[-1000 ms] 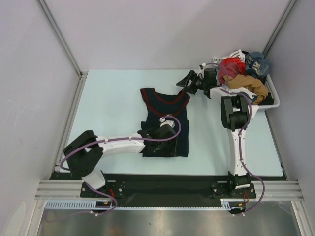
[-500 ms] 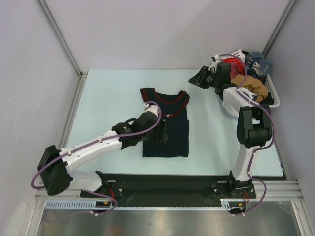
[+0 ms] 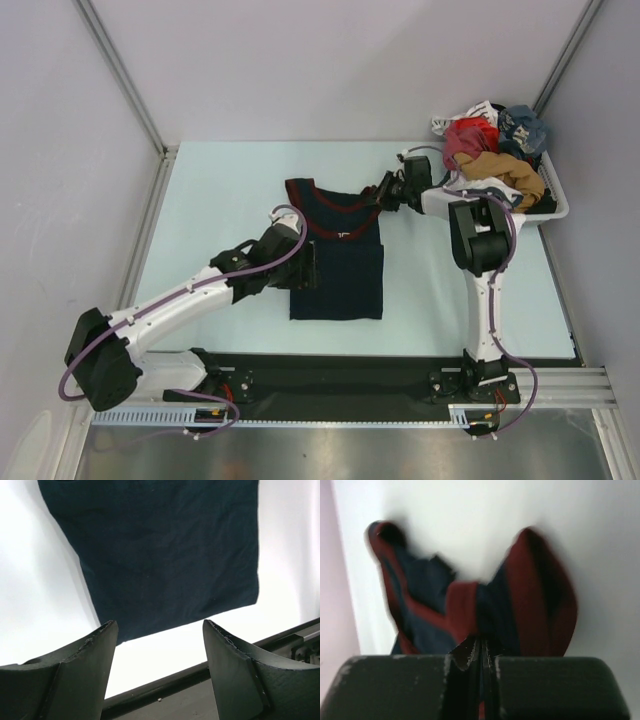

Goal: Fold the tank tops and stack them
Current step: Fold the tank top

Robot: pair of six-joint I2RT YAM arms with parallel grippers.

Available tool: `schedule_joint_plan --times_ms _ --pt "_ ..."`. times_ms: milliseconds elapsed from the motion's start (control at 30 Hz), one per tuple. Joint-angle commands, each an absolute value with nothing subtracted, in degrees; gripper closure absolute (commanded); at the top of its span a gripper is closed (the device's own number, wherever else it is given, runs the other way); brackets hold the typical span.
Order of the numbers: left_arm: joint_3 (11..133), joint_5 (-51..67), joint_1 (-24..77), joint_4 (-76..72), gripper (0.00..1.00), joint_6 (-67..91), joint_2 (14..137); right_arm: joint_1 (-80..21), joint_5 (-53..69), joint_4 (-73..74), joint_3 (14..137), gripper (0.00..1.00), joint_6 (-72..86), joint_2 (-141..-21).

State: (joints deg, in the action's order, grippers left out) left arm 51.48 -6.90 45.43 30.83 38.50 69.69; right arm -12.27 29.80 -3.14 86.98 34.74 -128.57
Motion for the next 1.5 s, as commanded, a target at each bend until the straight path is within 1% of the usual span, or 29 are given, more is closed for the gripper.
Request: schedule_joint_plan --times_ms 0,33,67,167,233,300,333,367,400,433,500,533,633,700,767,800,833,867,1000,1067,1100,1233,1267,1300,1333,1367,1433,1467 --pt "50.45 -5.89 44.03 29.97 0.25 36.65 68.82 -12.66 24.70 -2.29 95.17 0.98 35.59 -133.75" --pt "50.36 -5.89 43.95 29.88 0.25 36.56 68.82 -12.57 24.44 -1.85 97.01 0.98 36.12 -137.42" --pt "50.36 -5.98 43.86 29.97 0.25 36.39 68.73 -12.74 24.69 -0.37 101.90 0.98 36.21 -139.20" --pt "49.92 -6.15 43.25 30.14 0.25 36.12 69.17 -12.92 26.89 4.47 107.82 0.95 37.00 -144.21" --pt "49.48 -6.06 42.37 30.15 0.25 35.86 68.64 -12.92 27.42 4.31 108.02 0.92 37.00 -143.79" --pt "48.87 -5.02 38.43 29.97 0.25 34.63 67.33 -13.09 27.25 1.68 104.01 0.85 36.65 -140.11" --pt "48.69 -4.57 34.23 28.93 0.24 33.50 67.06 -13.01 27.77 0.45 102.32 0.78 36.56 -138.79" --pt "48.52 -4.14 32.01 28.31 0.24 32.96 66.80 -13.01 28.38 -2.69 100.74 0.72 36.56 -137.13" --pt "48.86 -2.91 29.99 27.60 0.24 32.44 67.06 -12.92 28.82 -3.86 97.59 0.64 36.65 -134.41" --pt "49.65 -2.73 26.75 26.90 0.24 31.91 67.67 -12.92 29.61 -4.74 96.51 0.52 36.56 -132.82" --pt "52.37 -3.60 24.53 25.76 0.24 31.64 70.47 -12.92 30.06 -6.33 94.40 0.42 35.60 -129.05" --pt "53.17 -3.60 22.78 23.92 0.24 31.81 71.71 -12.92 29.45 -6.07 93.52 0.33 35.07 -128.07" --pt "57.12 -3.08 19.70 20.32 0.23 32.60 78.38 -13.18 27.78 -2.29 92.82 0.19 32.00 -124.64" --pt "60.98 -3.34 18.29 19.34 0.23 32.87 84.53 -13.36 26.29 -0.79 91.24 0.15 31.03 -122.79" --pt "64.75 -3.25 16.62 17.41 0.21 33.22 88.22 -13.88 23.74 -0.35 88.87 0.14 29.53 -120.15" --pt "66.08 -3.25 16.26 16.88 0.18 33.31 91.90 -14.15 22.16 1.65 88.68 0.14 28.84 -119.62" --pt "67.66 -3.77 15.74 16.53 0.11 33.31 93.67 -14.32 17.62 4.89 88.68 0.15 27.96 -119.27" --pt "71.33 -4.04 15.56 16.96 0.11 33.31 97.61 -15.11 15.14 6.84 89.90 0.16 27.60 -119.44" --pt "79.79 -4.13 14.68 18.54 0.10 33.92 106.95 -16.96 4.60 13.52 95.26 0.18 26.37 -123.04" --pt "84.52 -3.87 14.24 18.81 0.10 34.71 111.77 -17.75 1.60 16.86 98.07 0.17 26.19 -126.36" --pt "86.20 -3.87 14.24 19.16 0.11 34.98 113.36 -17.75 0.28 17.74 101.39 0.17 26.19 -127.52" --pt "95.17 -2.90 14.15 20.30 0.11 36.03 121.01 -18.10 1.58 20.04 109.23 0.15 25.76 -133.67" --pt "99.27 -2.29 14.15 20.74 0.11 36.21 124.59 -18.37 1.49 20.82 110.99 0.15 24.97 -136.20" --pt "101.75 -1.85 14.15 22.48 0.11 36.65 126.54 -19.33 0.54 21.70 113.09 0.14 24.44 -137.45" --pt "104.47 -1.50 14.24 23.72 0.11 36.91 128.56 -19.77 0.09 24.75 118.34 0.14 23.56 -138.94" --pt "109.55 -1.23 14.15 24.95 0.12 37.26 132.50 -20.38 -2.52 26.87 121.00 0.14 23.03 -140.61" --pt "114.06 -0.88 14.24 28.02 0.12 38.23 136.04 -21.88 -6.93 31.87 127.93 0.14 21.45 -144.65" --pt "116.43 -0.62 14.24 28.38 0.13 38.58 138.23 -22.23 -7.38 32.60 128.93 0.14 21.10 -145.45"
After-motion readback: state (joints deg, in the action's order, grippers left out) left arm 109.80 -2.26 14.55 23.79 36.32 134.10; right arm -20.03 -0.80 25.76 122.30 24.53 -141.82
